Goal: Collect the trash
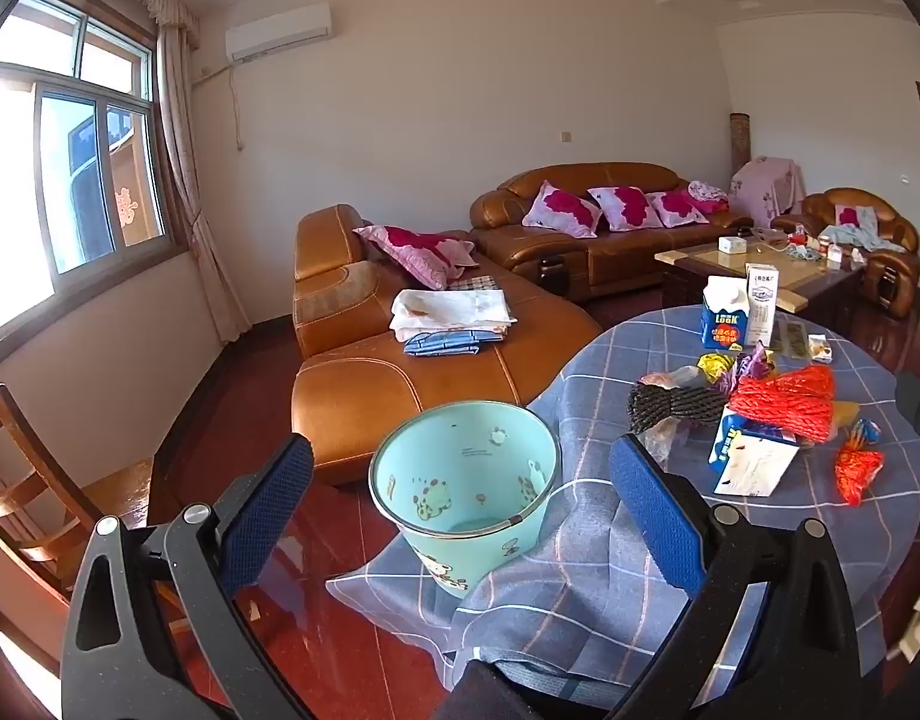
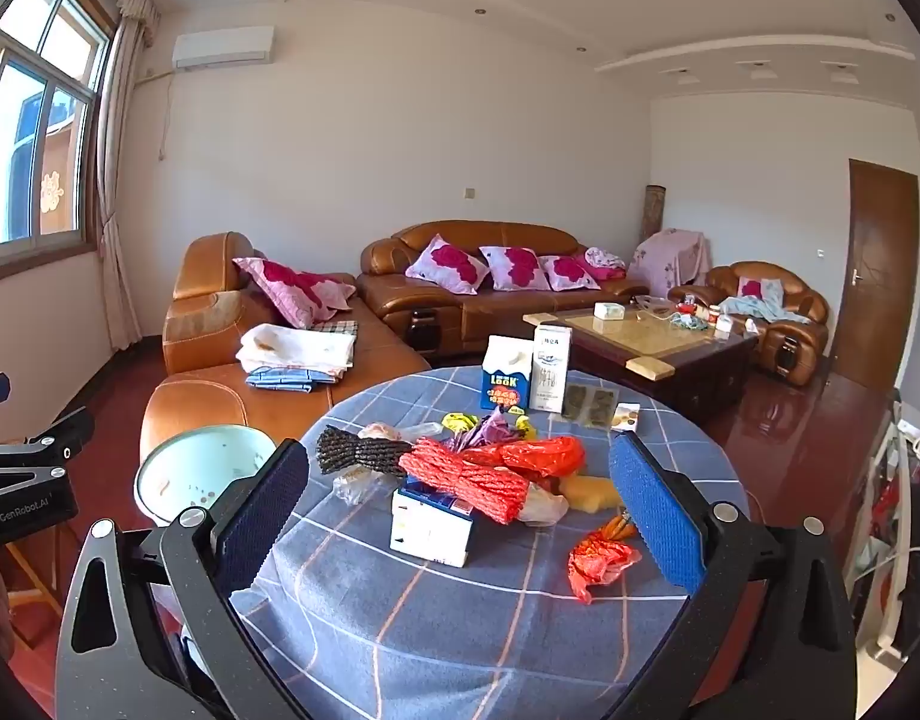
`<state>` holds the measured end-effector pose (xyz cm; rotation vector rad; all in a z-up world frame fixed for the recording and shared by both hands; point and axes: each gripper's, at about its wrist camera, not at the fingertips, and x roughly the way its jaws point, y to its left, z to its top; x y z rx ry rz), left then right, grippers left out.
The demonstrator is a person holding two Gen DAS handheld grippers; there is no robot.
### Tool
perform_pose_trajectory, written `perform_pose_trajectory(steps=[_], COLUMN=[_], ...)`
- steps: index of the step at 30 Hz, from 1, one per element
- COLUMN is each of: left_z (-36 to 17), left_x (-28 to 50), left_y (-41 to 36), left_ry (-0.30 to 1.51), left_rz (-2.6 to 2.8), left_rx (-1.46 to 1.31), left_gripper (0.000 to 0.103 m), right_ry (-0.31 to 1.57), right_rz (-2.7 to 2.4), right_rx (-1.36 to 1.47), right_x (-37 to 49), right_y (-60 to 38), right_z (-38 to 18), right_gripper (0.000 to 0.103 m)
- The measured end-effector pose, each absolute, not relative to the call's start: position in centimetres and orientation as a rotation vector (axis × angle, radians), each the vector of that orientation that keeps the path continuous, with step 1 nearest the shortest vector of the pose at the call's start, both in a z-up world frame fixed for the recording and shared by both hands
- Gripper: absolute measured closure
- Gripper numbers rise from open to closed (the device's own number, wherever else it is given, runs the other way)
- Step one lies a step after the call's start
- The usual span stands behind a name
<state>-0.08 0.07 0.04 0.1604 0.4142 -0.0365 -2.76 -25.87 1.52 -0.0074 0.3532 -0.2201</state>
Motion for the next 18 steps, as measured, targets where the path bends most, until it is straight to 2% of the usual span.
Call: perform_pose_trajectory(steps=[18], left_z=[-0.3], left_x=[0.26], left_y=[0.18], left_ry=[0.42], left_rz=[-0.023], left_rx=[0.169], left_gripper=[0.006], right_ry=[0.352], right_rz=[-0.217], right_rx=[0.027], right_x=[-2.93], right_y=[-26.67], right_z=[1.09], right_gripper=[0.005])
